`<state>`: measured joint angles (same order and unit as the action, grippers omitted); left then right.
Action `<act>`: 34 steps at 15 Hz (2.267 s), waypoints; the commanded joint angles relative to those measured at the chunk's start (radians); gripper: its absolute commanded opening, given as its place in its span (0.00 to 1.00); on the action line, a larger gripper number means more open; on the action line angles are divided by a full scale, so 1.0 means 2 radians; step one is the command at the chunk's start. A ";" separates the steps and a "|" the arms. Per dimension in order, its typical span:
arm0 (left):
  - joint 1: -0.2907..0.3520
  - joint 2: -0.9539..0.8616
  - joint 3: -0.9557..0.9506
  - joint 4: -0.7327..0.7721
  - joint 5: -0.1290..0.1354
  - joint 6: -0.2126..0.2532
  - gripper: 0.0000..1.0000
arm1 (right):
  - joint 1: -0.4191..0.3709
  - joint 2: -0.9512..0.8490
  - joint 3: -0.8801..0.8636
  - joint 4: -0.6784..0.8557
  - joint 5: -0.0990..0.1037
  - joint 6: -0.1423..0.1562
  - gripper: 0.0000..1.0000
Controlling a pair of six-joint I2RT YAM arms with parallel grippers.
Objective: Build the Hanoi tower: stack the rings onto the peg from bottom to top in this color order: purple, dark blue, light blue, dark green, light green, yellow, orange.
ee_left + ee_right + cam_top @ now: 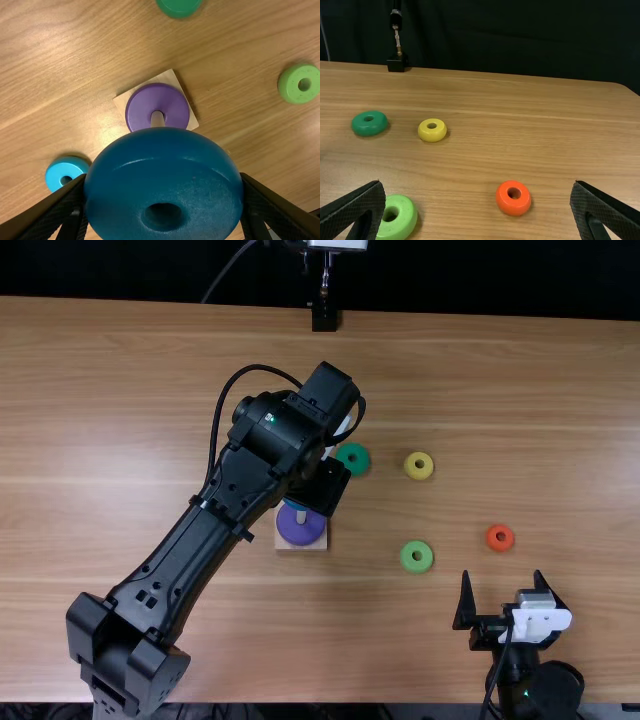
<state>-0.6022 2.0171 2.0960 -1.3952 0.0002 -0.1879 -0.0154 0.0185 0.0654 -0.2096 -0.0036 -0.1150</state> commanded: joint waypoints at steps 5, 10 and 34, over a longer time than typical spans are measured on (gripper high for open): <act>0.001 0.009 0.015 -0.001 -0.004 -0.002 1.00 | -0.002 -0.009 -0.025 -0.033 0.005 -0.001 1.00; 0.003 0.008 0.016 0.000 -0.005 -0.001 1.00 | -0.002 -0.009 -0.025 -0.033 0.005 -0.001 1.00; 0.194 -0.324 -0.509 0.300 0.005 0.004 1.00 | -0.002 -0.009 -0.025 -0.033 0.005 -0.001 1.00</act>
<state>-0.2207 1.3907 1.0977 -0.7982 0.0067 -0.1871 -0.0158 0.0185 0.0650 -0.2096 -0.0036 -0.1146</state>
